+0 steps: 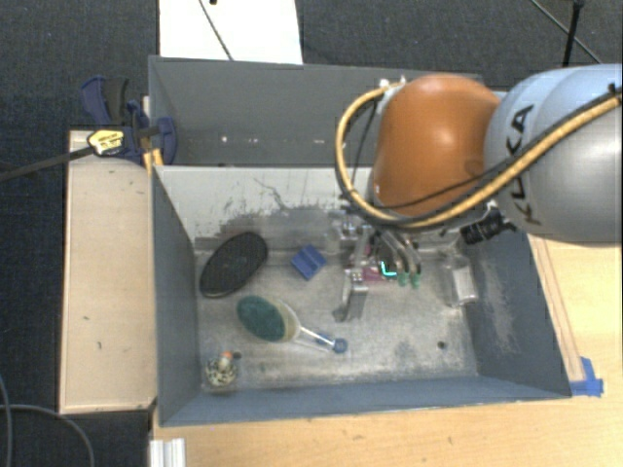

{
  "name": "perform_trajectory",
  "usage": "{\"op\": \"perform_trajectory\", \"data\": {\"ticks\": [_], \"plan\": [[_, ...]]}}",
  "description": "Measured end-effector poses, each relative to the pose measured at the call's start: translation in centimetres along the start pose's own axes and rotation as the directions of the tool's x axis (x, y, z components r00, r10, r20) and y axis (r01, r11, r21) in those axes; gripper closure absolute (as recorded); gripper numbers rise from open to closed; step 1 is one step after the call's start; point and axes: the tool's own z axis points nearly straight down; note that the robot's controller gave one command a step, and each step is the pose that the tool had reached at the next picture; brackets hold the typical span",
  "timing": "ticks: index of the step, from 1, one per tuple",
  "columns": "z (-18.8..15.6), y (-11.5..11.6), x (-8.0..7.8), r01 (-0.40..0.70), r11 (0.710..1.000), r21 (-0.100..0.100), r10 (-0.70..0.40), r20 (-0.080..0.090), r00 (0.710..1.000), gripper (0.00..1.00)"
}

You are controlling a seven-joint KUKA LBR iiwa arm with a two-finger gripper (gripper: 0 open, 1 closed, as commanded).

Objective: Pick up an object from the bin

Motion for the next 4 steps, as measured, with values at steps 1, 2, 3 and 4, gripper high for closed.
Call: {"op": "perform_trajectory", "data": {"ticks": [1,2,3,4], "plan": [[12.0,3.3,1.1,-0.076,0.997,0.001,0.076,-0.002,0.997,0.0],[14.6,6.9,4.1,-0.161,0.987,-0.001,0.161,0.002,0.987,0.0],[14.5,6.8,3.9,-0.167,0.986,-0.002,0.167,0.005,0.986,1.0],[1.6,8.1,4.8,-0.127,0.992,-0.005,0.127,0.012,0.992,1.0]]}}
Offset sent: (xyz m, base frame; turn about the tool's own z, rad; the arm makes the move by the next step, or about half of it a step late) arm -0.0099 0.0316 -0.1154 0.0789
